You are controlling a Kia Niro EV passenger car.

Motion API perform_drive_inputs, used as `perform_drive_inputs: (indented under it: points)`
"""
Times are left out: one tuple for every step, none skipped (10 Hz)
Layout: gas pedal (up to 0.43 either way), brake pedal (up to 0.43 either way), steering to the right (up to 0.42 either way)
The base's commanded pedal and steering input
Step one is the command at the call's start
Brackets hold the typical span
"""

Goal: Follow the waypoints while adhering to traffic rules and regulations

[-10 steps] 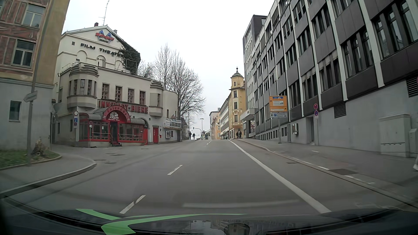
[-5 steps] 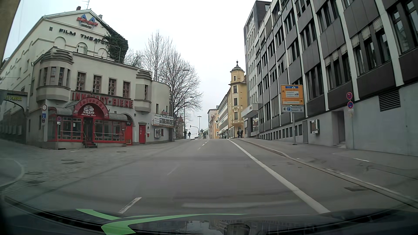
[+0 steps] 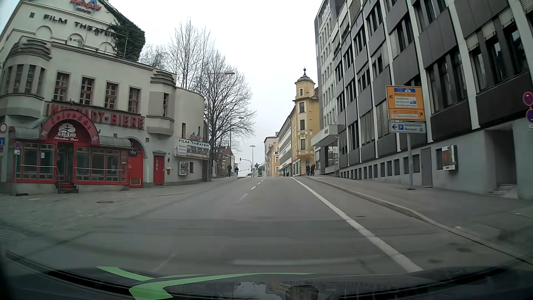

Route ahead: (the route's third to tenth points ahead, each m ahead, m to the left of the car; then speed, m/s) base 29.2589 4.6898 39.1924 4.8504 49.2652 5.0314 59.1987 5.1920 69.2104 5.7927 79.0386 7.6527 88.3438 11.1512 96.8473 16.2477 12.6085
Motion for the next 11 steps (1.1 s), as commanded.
perform_drive_inputs:
  points:
    - [0.240, 0.000, 0.001]
    - [0.240, 0.000, 0.001]
    - [0.209, 0.000, 0.001]
    - [0.197, 0.000, 0.001]
    - [0.197, 0.000, 0.001]
    - [0.197, 0.000, 0.001]
    - [0.189, 0.000, 0.001]
    - [0.189, 0.000, 0.001]
    - [0.150, 0.000, 0.002]
    - [0.138, 0.000, 0.002]
    - [0.130, 0.000, 0.002]
